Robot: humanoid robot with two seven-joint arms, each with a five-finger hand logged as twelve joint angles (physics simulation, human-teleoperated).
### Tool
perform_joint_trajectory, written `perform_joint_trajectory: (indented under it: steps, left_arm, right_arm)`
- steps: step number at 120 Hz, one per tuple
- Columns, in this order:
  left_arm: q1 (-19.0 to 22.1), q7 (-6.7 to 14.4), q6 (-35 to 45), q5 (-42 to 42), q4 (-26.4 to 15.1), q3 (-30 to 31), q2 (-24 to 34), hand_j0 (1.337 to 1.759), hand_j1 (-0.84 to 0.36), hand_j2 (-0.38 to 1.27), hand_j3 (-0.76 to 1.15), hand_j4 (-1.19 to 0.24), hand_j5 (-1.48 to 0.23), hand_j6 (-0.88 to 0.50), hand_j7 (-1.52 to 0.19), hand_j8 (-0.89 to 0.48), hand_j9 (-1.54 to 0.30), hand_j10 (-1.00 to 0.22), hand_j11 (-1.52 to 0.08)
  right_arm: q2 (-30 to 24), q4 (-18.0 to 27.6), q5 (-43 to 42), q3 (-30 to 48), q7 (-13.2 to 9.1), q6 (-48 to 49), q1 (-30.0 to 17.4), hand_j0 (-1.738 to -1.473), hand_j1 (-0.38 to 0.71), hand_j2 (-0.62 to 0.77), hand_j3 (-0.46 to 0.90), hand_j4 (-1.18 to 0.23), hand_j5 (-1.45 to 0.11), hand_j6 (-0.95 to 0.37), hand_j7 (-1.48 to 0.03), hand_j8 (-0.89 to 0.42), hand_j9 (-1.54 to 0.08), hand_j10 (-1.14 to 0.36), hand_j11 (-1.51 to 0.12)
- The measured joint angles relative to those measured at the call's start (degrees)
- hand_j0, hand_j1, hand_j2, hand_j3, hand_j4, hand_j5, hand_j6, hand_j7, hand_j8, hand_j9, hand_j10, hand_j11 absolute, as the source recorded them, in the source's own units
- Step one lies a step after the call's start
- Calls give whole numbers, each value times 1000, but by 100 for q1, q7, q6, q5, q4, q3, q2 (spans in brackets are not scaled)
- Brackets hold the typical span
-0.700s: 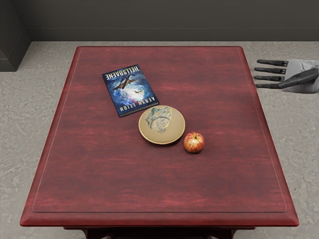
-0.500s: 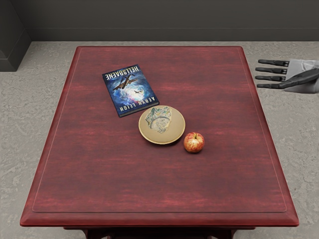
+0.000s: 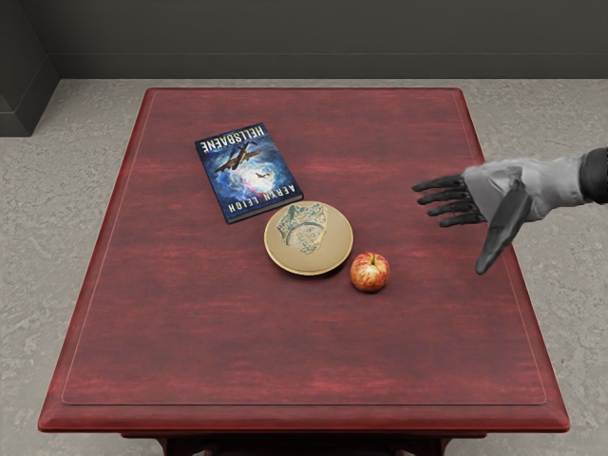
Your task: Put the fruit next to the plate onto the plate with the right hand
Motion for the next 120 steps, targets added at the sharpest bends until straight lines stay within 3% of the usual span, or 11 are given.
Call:
perform_joint_trajectory:
  steps: [10,20,29,43,73,120]
  left_arm:
    - [3,-1,0,-1,0,0,0,1658,349,0,0,-1,0,-1,0,-1,0,0,0]
    - [3,-1,-1,-2,0,0,0,1658,349,0,0,-1,0,-1,0,-1,0,0,0]
    - [53,0,-1,-1,0,-6,0,1658,349,0,0,-1,0,-1,0,-1,0,0,0]
    - [213,1,0,-2,0,-14,0,1658,349,0,0,-1,0,-1,0,-1,0,0,0]
    - [214,1,0,-2,0,-25,0,1658,349,0,0,-1,0,-1,0,-1,0,0,0]
    - [231,0,-2,-2,0,-37,0,1658,349,0,0,-1,0,-1,0,-1,0,0,0]
  right_arm:
    - [-138,463,-545,-213,0,-607,120,-1658,-349,0,0,-1,0,0,0,0,0,0,0]
    - [-187,753,-883,-892,0,-1252,583,-1658,-349,0,0,-1,0,-1,0,-1,0,-1,0]
    - [-197,918,-1079,-1420,0,-1525,971,-1658,-349,0,0,-2,0,-2,0,-2,0,-1,0]
    - [-308,1246,-1568,-1779,0,-1819,1174,-1658,-349,0,0,-3,0,-3,0,-3,0,-2,0]
    - [-533,1920,-2389,-2050,0,-3338,916,-1658,-349,0,0,-4,-1,-5,0,-4,0,-3,0]
    - [-42,2043,-3064,-1934,0,-4014,584,-1658,-349,1,0,-4,-1,-6,0,-5,0,-4,0]
